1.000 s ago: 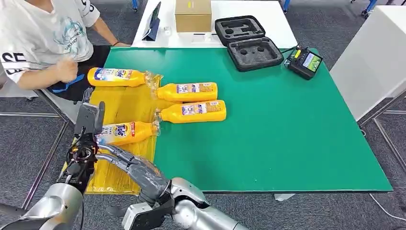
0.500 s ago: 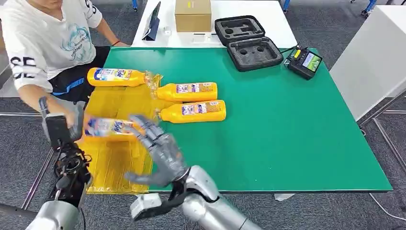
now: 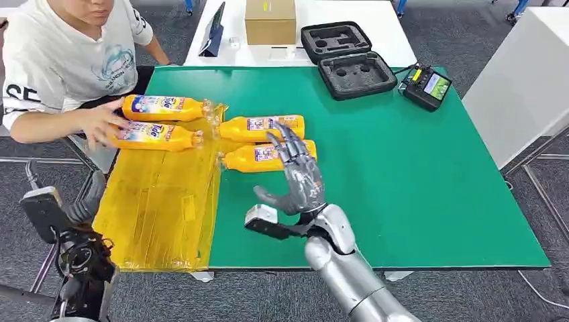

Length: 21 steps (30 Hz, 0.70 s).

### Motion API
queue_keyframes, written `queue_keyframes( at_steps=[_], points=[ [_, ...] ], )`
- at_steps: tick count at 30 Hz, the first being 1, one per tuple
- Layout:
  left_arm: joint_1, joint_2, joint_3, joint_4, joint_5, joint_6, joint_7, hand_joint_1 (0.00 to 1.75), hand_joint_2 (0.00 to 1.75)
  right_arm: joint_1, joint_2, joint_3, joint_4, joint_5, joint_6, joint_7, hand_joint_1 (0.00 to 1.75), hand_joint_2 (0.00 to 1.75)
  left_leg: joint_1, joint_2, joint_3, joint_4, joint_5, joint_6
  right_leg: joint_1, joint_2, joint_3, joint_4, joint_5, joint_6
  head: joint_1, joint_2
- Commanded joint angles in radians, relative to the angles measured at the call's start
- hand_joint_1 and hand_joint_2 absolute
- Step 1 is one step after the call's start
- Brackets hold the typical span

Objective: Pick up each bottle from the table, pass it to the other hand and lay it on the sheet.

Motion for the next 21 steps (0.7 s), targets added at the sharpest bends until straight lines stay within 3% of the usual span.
queue_keyframes(
  at_steps=[1, 21],
  points=[
    [0.071, -0.054, 0.05, -0.042, 0.025, -0.032, 0.005, 0.0, 1.75, -0.05, -0.03, -0.047, 0.146, -0.022, 0.008, 0.038, 0.0, 1.75, 0.0, -0.001, 0.006, -0.001, -0.002, 0.0, 0.0, 0.0, 0.006, -0.001, -0.002, 0.0, 0.0, 0.0],
    [0.093, -0.056, 0.032, -0.029, 0.028, -0.037, 0.005, 0.0, 1.75, -0.057, -0.026, -0.028, 0.17, -0.027, 0.015, 0.047, 0.0, 1.75, 0.0, -0.001, 0.004, 0.0, -0.002, 0.0, 0.0, 0.001, 0.004, 0.0, -0.002, 0.0, 0.0, 0.0]
  ],
)
